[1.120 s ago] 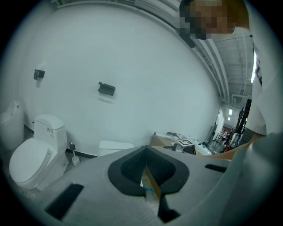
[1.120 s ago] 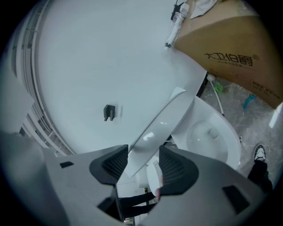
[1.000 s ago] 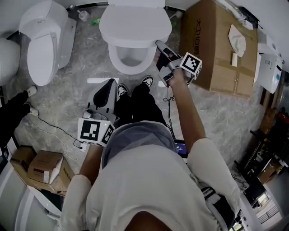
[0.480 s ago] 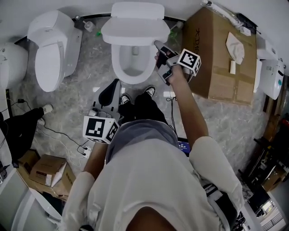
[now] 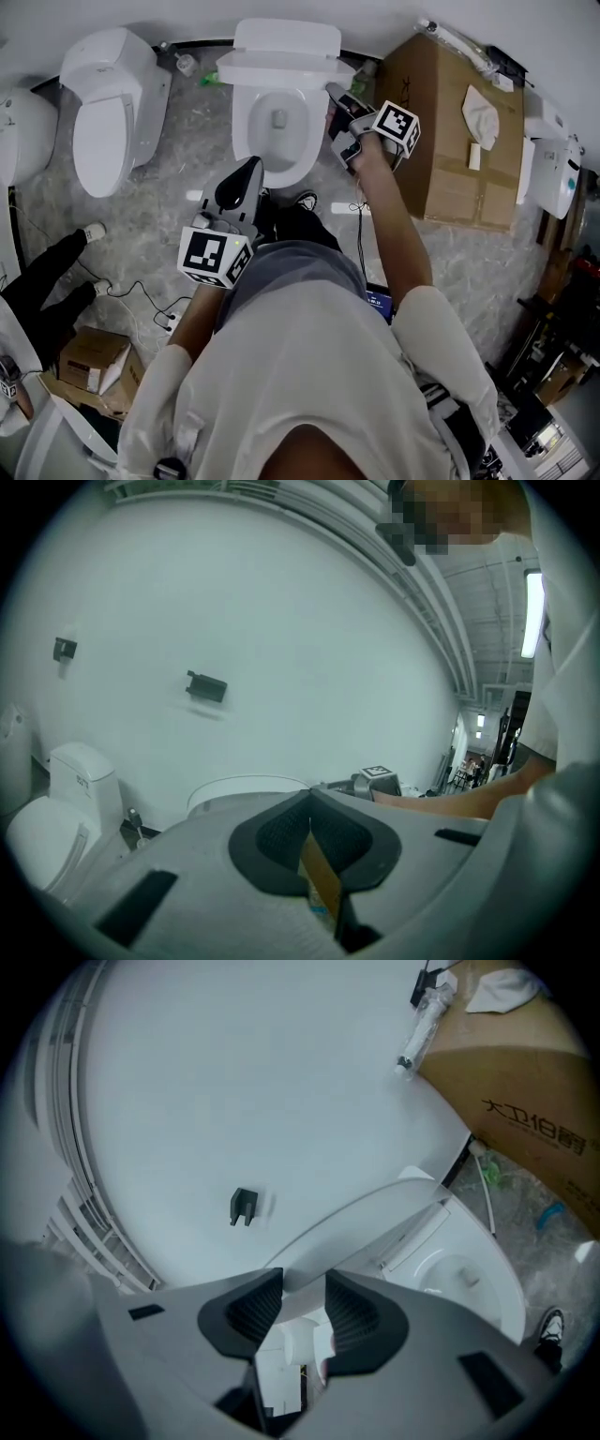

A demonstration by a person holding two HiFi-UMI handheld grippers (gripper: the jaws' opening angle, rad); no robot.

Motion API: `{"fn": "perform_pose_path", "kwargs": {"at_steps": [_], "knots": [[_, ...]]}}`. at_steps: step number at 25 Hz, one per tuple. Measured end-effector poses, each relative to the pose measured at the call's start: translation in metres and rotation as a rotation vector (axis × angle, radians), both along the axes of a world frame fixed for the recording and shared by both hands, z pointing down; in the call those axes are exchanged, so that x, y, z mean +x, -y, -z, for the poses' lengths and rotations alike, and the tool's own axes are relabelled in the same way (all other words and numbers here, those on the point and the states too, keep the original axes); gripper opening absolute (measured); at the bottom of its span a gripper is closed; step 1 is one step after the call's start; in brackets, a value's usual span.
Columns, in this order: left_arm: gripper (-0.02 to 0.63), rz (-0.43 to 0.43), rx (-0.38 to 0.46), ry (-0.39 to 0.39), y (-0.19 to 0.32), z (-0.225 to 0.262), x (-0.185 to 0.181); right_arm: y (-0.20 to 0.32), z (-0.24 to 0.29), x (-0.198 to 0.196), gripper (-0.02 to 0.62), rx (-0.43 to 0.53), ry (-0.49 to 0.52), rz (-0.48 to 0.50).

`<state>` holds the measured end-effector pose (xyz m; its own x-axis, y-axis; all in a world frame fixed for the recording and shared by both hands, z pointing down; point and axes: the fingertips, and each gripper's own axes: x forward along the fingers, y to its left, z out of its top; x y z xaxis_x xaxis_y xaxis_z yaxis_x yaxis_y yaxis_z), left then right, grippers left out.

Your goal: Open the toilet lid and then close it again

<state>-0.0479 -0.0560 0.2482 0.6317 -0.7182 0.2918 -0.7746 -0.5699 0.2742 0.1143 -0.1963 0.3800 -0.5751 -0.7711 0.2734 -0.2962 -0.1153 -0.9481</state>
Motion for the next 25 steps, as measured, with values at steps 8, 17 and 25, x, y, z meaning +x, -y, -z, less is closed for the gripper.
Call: {"fn": "perform_pose_path", "kwargs": {"at_steps": [8,17,25], "knots": [[0.008,-0.032,-0.006,0.006,0.018,-0.003,-0.019,0.031,0.015,0.006,0.138,0.02,-0.006,-0.069],[0.008,-0.052,-0.016,-0.001,0.032,-0.005,-0.022,0.067,0.029,0.016,0.138,0.031,0.041,-0.13],[0.008,-0.022,-0.031,0.005,0.044,-0.01,-0.04,0.107,0.037,0.024,0.137,0.035,0.112,-0.187]]}}
